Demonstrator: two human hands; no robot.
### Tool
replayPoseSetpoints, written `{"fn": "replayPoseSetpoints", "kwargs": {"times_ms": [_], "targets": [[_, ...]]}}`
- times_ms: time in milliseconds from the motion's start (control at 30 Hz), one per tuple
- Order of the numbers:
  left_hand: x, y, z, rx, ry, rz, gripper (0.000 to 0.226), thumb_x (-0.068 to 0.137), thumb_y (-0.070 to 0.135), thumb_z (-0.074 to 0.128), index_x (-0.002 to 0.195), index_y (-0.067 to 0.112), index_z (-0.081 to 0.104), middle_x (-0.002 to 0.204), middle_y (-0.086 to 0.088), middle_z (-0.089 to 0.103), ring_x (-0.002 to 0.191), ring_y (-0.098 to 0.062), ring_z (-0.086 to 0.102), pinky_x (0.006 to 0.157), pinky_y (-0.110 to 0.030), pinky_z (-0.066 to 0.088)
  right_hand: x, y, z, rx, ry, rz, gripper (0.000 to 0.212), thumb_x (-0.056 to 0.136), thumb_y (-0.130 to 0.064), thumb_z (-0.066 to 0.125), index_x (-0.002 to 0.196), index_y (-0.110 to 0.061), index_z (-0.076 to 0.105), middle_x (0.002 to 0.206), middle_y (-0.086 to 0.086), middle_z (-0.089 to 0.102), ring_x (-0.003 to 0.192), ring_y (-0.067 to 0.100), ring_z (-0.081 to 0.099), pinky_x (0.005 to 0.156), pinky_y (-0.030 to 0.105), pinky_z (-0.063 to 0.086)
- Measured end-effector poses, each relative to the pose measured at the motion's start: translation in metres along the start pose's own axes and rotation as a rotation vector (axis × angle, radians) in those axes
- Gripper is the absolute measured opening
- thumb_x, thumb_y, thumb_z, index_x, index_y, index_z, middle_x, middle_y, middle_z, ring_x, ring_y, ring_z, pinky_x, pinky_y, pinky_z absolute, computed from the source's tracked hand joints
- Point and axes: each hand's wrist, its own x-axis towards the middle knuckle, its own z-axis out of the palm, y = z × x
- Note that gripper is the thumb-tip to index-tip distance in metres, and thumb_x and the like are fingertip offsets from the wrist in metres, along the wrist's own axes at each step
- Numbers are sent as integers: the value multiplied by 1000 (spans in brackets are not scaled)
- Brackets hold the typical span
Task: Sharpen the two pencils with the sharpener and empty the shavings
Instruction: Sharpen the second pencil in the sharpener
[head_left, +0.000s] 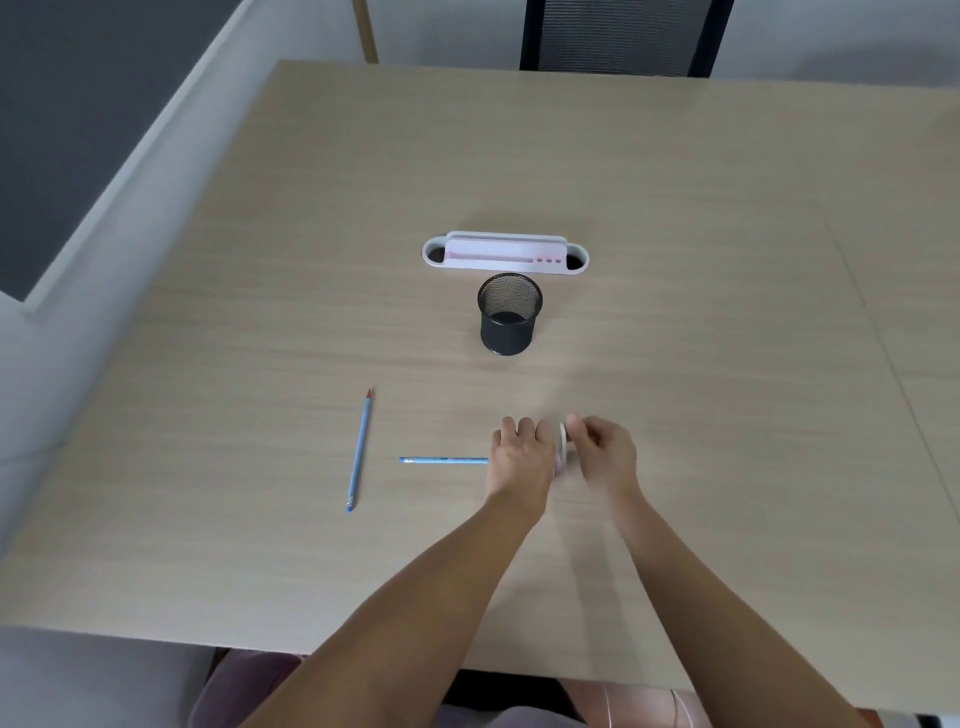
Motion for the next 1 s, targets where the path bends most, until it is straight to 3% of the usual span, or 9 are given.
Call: {"fn": "replayPoseSetpoints", "kwargs": {"times_ms": [133,300,433,533,600,667,733,867,1000], "targets": [[-2,2,-9,64,-17,-14,49,38,28,86,80,20,61,71,3,62,68,-18,58,56,-23,46,1,11,18,-149,24,137,18,85,-28,56,68,-21,59,69,0,66,78,26,62,82,42,45],[0,5,-6,53,-8,-27,42,61,13,76,96,16,52,90,-1,61,86,-23,55,69,-26,45,-54,41,25,-297,19,39,29,89,-10,45,61,-18,48,66,8,53,74,31,50,68,39,41],[0,3,-6,26,14,-19,36,69,14,70,98,11,51,94,-7,59,90,-27,53,72,-30,45,-65,29,2,43,-52,-2,42,97,-33,35,58,-18,42,55,-6,48,57,8,44,59,27,35],[1,1,-1,-3,2,27,40,73,18,71,102,9,45,100,-9,56,94,-29,49,76,-31,42,-42,9,-4,126,-103,-54,43,98,-30,34,63,-10,50,66,6,62,63,12,49,62,29,36],[1,1,-5,7,-3,-12,43,62,23,79,95,13,52,89,-5,60,84,-25,54,68,-28,44,-19,1,0,67,-67,-58,42,95,-27,36,59,-6,43,60,15,54,60,19,43,59,32,32],[0,2,-7,27,3,-13,48,42,26,86,81,18,59,72,2,61,69,-20,57,57,-24,46,2,1,7,-6,-55,-5,40,94,-26,42,55,-14,39,54,3,45,60,21,42,58,32,32],[-2,2,-6,52,25,-13,52,30,28,88,74,20,61,64,3,59,63,-18,57,51,-22,45,13,5,15,-39,-33,80,25,90,-26,50,66,-20,54,66,-1,60,71,24,55,71,36,42],[-1,4,-11,57,79,-27,48,23,18,84,64,20,59,58,3,57,57,-18,56,48,-21,44,-7,30,31,-273,117,106,26,89,-25,48,66,-19,58,76,6,63,86,31,56,73,37,36],[-2,6,-13,68,70,-27,46,22,14,80,62,20,58,56,4,55,55,-16,54,46,-20,42,-47,47,29,-330,61,28,24,91,-13,45,71,-17,58,82,3,56,87,28,50,75,39,35]]}}
